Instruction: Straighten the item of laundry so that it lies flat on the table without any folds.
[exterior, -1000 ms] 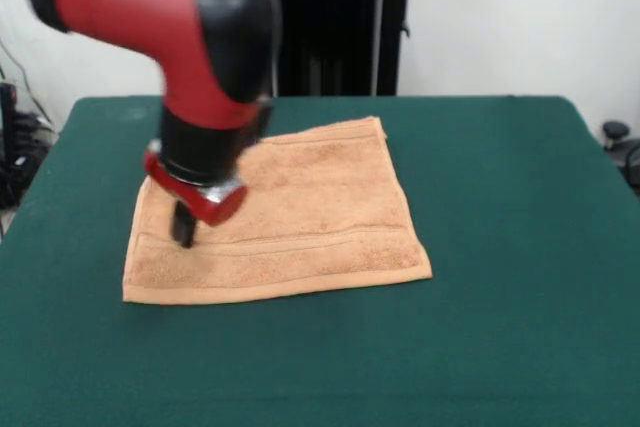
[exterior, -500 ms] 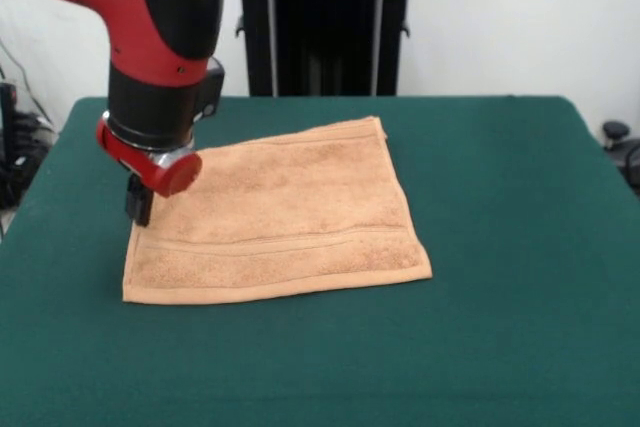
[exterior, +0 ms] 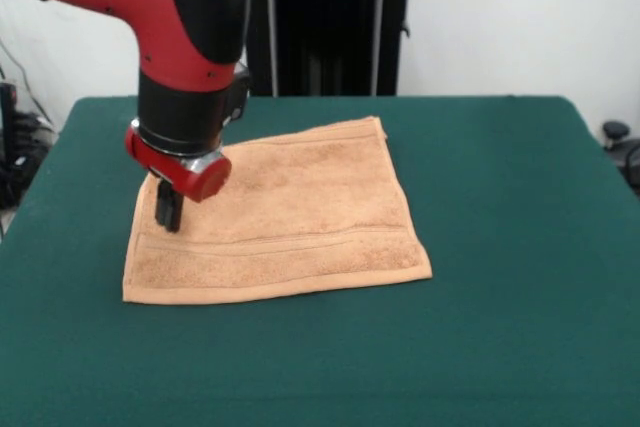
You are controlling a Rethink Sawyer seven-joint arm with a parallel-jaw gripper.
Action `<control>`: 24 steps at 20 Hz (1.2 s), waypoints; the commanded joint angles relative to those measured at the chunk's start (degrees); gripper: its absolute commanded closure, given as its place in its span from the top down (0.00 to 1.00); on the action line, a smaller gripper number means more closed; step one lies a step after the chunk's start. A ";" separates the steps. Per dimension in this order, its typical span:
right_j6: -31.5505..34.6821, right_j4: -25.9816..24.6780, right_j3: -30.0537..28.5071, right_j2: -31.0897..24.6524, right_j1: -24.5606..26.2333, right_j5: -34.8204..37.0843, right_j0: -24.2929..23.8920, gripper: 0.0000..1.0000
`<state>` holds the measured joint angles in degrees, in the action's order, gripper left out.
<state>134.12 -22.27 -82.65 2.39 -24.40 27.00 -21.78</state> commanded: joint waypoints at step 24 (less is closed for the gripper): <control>-0.96 -1.36 1.65 -5.80 12.78 -5.00 6.45 0.00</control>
<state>134.12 -22.27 -81.73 2.50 -20.85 22.15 -18.14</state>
